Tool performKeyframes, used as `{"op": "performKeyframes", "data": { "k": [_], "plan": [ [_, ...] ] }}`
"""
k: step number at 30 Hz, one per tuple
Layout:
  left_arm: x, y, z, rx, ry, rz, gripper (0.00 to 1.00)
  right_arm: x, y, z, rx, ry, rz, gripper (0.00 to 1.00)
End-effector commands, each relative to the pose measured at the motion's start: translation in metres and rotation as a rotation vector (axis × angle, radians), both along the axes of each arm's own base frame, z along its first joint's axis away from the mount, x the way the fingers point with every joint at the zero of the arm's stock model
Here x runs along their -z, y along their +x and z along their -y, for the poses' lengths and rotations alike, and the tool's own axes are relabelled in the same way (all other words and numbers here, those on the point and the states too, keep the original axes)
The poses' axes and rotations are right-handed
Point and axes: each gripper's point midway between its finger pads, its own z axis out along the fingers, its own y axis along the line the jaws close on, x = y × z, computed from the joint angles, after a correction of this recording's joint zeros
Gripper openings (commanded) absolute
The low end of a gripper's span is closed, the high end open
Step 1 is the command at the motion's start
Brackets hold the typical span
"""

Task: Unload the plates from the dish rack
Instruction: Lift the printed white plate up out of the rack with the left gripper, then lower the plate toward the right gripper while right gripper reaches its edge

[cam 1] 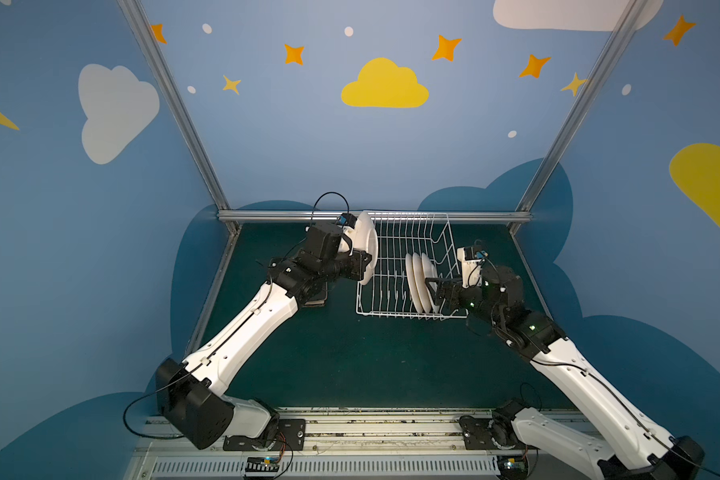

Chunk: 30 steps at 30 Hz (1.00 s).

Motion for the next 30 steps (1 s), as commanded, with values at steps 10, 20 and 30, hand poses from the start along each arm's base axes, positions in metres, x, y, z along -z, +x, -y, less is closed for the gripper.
{"op": "performKeyframes", "data": {
  "k": [10,20,30],
  "plan": [
    [-0.019,-0.011,-0.004,0.087,0.325,0.506,0.03,-0.047,0.016,-0.007,-0.019,0.292,-0.063,0.94],
    [-0.006,-0.023,-0.009,0.155,0.561,0.715,0.03,-0.058,0.03,-0.014,-0.066,0.395,-0.127,0.94],
    [0.015,-0.026,-0.003,0.21,0.81,0.848,0.03,-0.063,0.033,-0.027,-0.128,0.41,-0.151,0.94]
  ]
}}
